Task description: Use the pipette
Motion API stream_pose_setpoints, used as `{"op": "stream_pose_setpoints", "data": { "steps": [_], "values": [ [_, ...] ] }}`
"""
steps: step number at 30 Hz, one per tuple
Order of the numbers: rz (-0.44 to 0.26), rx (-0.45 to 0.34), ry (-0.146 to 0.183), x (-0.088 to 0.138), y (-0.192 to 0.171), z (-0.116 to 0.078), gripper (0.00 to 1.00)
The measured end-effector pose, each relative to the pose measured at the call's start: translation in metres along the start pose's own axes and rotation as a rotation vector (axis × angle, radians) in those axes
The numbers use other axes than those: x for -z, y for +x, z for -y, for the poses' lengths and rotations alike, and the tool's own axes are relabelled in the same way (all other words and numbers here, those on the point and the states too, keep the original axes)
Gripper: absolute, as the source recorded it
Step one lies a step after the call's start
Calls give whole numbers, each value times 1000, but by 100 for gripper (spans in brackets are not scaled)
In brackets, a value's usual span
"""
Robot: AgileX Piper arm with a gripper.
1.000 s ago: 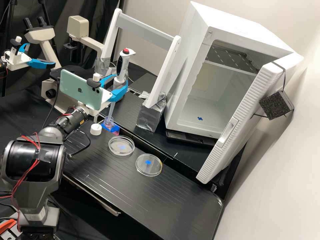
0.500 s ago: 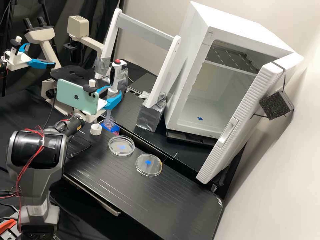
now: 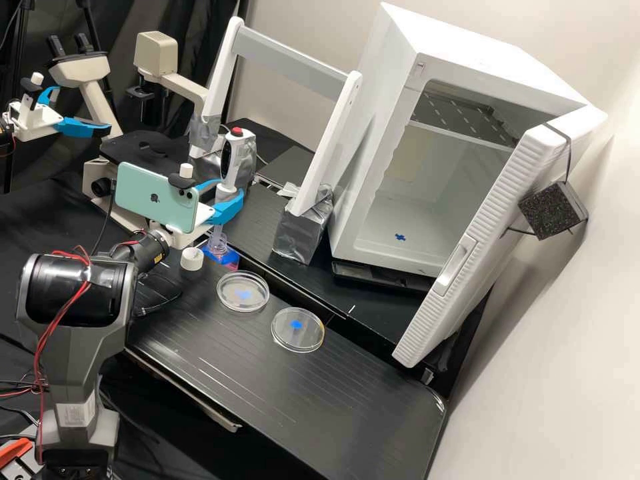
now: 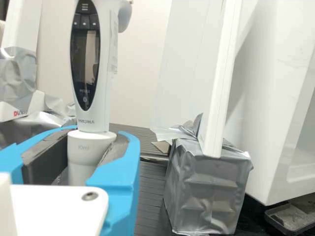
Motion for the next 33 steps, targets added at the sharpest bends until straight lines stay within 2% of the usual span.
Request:
{"op": "stream_pose_setpoints", "data": {
  "steps": [9,14,24,29,33],
  "values": [
    [-35,-66,58,8,-7,-25,0],
    [-74,-134,112,19,-11,-48,0],
    [-146,-230,150,41,-18,-82,0],
    [-154,-250,169,41,-24,-91,0],
    [-148,-267,181,25,-37,-105,0]
  ]
}}
